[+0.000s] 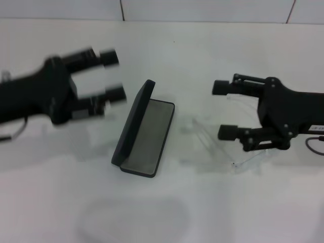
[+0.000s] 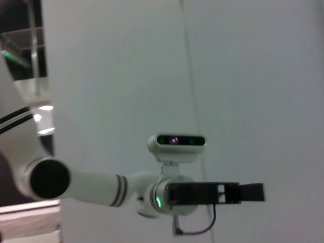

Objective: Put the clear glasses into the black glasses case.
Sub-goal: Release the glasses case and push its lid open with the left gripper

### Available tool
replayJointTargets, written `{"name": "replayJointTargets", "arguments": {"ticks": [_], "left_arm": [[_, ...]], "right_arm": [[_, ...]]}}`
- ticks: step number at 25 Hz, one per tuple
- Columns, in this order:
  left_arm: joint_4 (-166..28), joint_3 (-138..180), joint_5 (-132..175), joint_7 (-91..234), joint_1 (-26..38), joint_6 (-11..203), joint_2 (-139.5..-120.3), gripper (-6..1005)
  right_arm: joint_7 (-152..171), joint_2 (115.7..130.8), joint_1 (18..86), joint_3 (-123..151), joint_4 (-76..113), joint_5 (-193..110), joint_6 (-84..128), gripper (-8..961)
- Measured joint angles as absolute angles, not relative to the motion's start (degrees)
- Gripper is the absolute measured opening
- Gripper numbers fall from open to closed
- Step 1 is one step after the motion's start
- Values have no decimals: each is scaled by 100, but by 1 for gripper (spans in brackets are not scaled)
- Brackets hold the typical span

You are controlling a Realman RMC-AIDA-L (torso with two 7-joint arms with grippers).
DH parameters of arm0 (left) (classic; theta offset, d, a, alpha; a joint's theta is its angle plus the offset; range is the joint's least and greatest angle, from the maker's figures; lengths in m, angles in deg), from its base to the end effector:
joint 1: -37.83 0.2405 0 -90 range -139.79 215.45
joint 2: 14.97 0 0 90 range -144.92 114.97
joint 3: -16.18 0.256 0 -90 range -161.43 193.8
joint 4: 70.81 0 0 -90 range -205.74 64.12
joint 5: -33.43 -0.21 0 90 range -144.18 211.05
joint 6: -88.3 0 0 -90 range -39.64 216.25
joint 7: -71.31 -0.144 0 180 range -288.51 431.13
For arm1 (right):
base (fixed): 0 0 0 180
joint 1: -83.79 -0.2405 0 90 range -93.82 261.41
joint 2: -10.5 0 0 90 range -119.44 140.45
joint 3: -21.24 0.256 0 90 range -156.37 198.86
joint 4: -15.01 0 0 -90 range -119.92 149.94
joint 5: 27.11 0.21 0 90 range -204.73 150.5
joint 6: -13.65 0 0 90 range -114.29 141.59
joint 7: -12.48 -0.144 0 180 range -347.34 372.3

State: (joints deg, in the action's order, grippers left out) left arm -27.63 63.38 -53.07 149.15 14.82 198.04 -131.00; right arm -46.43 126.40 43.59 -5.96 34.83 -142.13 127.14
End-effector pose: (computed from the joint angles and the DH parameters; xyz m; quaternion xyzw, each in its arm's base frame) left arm -0.2269 0.2891 0.0609 -0.8920 -0.0955 -0.4352 0.0762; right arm 0.2006 0.3084 0.0078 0.9038 -0.0301 -0.4269 0.0053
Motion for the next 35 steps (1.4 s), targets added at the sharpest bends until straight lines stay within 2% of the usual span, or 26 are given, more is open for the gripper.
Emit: {"name": "replayJointTargets", "arguments": {"ticks": [5,6,10,12,18,23,35], "left_arm": [[-348,6400,-6213,16957,1532,18446,-13478,763],[-39,6557,-6415,17268,1538,18229,-13489,762],[1049,7304,-7325,18802,1429,17520,-13434,757],[1450,7521,-8014,19593,1256,17403,-13443,755],[1953,8501,-9945,21878,865,17449,-13428,747],[1958,9423,-10775,23078,568,17543,-13436,739],[1232,10092,-11188,23775,60,17523,-13471,732]], "right_arm": [[-4568,12599,4784,-571,3617,-13795,12674,841],[-4565,12593,4901,-563,3698,-13714,12667,841],[-4656,12563,5525,-559,4176,-13206,12594,841],[-4855,12500,5998,-555,4675,-12870,12463,841],[-5085,12358,6402,-286,5121,-12641,12325,840],[-5074,12257,6552,47,5167,-12603,12377,840],[-4890,12238,6534,8,5197,-12635,12394,840]]}}
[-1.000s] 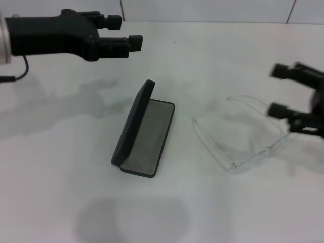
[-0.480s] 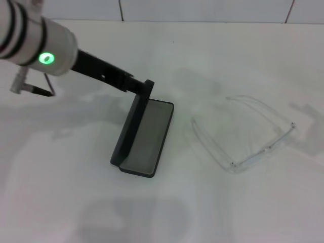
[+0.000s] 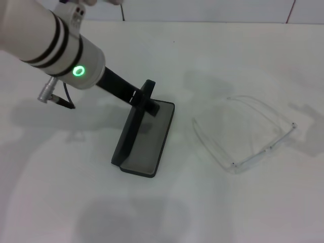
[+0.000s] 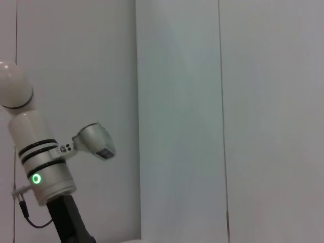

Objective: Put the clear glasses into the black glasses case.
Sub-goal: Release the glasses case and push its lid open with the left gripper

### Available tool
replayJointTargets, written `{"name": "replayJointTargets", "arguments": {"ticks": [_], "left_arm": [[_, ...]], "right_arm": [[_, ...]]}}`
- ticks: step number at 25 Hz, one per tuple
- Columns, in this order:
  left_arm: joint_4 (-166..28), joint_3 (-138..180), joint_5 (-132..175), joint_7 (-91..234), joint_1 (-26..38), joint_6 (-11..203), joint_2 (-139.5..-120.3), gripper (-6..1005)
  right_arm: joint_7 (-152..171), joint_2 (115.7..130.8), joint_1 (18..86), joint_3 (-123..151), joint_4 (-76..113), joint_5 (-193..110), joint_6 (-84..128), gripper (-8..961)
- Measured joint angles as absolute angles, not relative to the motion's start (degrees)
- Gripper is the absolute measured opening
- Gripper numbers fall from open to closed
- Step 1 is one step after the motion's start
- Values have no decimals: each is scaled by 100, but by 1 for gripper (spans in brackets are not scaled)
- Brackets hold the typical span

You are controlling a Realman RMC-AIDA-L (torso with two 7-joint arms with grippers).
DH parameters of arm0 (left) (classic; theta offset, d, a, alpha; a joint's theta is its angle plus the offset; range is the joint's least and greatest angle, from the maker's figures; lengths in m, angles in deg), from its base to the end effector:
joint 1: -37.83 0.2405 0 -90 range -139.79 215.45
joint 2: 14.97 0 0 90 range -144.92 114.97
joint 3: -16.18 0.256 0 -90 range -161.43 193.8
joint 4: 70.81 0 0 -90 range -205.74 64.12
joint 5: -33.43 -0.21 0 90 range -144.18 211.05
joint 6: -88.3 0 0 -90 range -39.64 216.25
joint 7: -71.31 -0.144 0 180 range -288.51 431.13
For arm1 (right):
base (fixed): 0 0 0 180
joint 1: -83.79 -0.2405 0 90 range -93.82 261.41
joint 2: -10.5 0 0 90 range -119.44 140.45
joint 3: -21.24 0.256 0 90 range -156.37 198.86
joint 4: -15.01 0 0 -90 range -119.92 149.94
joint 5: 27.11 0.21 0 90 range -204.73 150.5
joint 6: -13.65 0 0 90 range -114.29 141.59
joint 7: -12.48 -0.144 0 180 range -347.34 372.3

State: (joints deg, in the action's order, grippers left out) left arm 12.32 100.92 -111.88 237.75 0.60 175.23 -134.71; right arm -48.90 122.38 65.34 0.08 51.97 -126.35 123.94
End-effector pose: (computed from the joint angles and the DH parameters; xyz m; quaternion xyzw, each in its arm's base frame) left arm -0.1250 0.3571 -0.0123 -0.8932 -0.3916 0.1041 0.1947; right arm 0.3101 0.2645 0.1162 -0.8692 0.0843 0.3888 0.2937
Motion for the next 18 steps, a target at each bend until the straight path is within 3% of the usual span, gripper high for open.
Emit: {"name": "replayJointTargets", "arguments": {"ticks": [14,18], "left_arm": [[461,10120,-11238,23654,-118,17287,-13464,716],[340,10123,-11242,23583,-135,17279,-13454,564]], "right_arm": [[-4860,12267,6575,48,5193,-12603,12538,839],[-4860,12275,6565,50,5197,-12601,12545,839]]}}
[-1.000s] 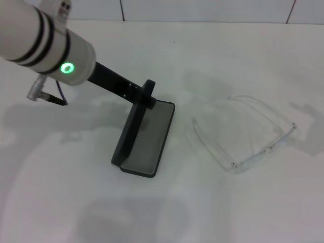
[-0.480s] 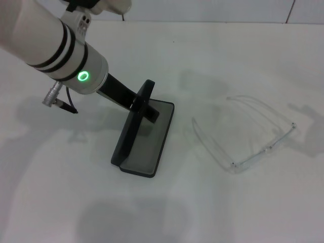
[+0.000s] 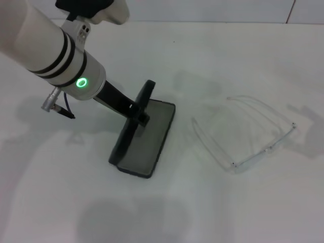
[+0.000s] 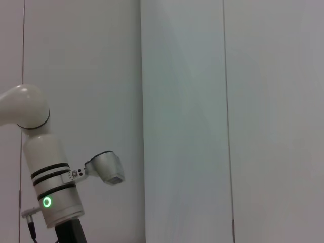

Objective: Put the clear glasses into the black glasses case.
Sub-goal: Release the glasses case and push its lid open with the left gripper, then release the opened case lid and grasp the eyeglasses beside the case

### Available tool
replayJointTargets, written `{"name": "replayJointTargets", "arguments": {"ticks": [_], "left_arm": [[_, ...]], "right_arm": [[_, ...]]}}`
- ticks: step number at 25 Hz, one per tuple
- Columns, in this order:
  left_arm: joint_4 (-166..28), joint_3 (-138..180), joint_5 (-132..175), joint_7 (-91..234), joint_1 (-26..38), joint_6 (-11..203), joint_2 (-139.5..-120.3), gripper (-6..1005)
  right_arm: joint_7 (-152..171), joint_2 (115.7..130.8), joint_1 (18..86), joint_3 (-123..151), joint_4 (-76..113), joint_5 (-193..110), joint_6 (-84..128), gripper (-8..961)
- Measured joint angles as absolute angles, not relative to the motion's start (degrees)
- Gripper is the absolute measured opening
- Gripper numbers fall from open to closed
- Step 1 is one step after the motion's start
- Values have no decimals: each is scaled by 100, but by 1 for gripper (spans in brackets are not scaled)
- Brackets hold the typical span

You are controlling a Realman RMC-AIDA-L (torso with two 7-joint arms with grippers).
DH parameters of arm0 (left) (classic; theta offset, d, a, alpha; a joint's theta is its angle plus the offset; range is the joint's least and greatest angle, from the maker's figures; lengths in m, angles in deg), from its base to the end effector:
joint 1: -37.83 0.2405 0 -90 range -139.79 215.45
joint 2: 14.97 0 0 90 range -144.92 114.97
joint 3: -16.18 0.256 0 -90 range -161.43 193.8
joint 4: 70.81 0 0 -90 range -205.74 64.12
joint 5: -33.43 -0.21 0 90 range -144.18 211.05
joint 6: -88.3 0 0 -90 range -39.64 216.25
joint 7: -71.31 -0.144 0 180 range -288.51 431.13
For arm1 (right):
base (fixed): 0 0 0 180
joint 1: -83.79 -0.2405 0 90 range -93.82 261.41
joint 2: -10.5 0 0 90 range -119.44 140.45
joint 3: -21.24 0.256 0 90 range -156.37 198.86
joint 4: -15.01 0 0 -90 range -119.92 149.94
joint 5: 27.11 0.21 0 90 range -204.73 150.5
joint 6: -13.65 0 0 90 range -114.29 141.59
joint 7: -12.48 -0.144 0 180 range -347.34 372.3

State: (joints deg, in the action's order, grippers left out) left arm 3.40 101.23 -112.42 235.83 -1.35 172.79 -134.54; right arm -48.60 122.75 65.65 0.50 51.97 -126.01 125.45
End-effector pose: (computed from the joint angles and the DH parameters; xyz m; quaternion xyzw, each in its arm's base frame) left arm -0.1464 0.3636 -0.0282 -0.8851 -0.4070 0.1359 0.1802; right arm 0.3084 0.2599 0.1154 -0.8664 0.0784 0.3988 0.2901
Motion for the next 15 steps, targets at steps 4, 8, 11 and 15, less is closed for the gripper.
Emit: {"name": "replayJointTargets", "arguments": {"ticks": [4,8,11,15], "left_arm": [[363,10129,-11253,23471,-135,17264,-13461,432],[415,10170,-11253,23378,-137,17264,-13464,319],[467,10260,-11253,23362,-132,17265,-13465,301],[692,10295,-11251,23288,-92,17296,-13464,278]], "right_arm": [[-4860,12279,6584,51,5197,-12599,12598,839],[-4860,12273,6612,51,5193,-12596,12636,839],[-4861,12277,6635,56,5196,-12591,12642,839],[-4861,12280,6655,61,5197,-12589,12653,839]]}}
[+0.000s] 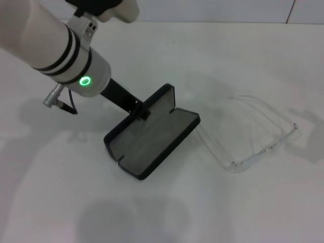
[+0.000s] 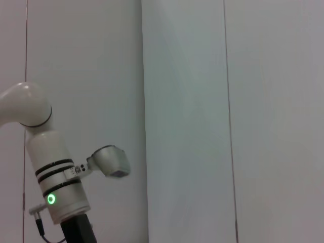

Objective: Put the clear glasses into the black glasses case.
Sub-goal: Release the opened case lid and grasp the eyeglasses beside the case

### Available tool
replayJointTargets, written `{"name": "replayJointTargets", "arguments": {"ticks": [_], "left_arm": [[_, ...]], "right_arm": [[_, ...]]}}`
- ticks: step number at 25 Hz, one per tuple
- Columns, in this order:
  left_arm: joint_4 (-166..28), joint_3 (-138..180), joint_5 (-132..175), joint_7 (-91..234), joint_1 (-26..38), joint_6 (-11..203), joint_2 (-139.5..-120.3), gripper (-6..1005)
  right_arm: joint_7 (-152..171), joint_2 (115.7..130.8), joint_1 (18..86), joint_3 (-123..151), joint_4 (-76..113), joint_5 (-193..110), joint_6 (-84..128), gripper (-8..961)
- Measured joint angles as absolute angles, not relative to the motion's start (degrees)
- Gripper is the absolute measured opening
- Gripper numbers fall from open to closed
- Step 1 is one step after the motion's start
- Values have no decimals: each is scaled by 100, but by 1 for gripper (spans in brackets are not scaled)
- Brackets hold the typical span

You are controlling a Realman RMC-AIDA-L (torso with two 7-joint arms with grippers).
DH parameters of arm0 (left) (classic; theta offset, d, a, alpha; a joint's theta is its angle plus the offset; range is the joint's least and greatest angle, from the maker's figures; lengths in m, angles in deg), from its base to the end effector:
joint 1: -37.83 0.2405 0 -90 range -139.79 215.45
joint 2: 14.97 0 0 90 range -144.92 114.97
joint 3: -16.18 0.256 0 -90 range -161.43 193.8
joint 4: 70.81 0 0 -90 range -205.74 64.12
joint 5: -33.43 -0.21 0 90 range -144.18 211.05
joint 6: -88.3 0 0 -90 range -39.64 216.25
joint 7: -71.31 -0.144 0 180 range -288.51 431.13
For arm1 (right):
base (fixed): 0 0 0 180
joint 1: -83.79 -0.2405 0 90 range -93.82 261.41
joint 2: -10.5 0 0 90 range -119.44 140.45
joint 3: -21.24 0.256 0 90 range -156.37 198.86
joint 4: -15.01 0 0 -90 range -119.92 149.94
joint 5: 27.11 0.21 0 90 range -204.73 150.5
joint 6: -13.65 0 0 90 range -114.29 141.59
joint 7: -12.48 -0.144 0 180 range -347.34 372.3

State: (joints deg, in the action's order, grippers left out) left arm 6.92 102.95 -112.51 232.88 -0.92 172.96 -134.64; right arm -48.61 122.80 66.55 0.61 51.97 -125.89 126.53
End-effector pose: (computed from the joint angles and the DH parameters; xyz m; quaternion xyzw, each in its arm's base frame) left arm -0.1341 0.3606 -0.0274 -0.9059 -0.3574 0.1354 0.1826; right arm 0.3105 0.2530 0.1155 -0.8654 0.0805 0.4022 0.2878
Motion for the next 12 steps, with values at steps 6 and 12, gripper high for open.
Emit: {"name": "replayJointTargets", "arguments": {"ticks": [6,12], "left_arm": [[1687,10299,-11062,22867,270,17258,-13470,235],[2647,10375,-11087,22523,611,17120,-13469,209]], "right_arm": [[-5450,12109,6522,-433,5511,-12660,13066,838],[-7039,11994,5996,-1874,7456,-13326,13469,838]]}}
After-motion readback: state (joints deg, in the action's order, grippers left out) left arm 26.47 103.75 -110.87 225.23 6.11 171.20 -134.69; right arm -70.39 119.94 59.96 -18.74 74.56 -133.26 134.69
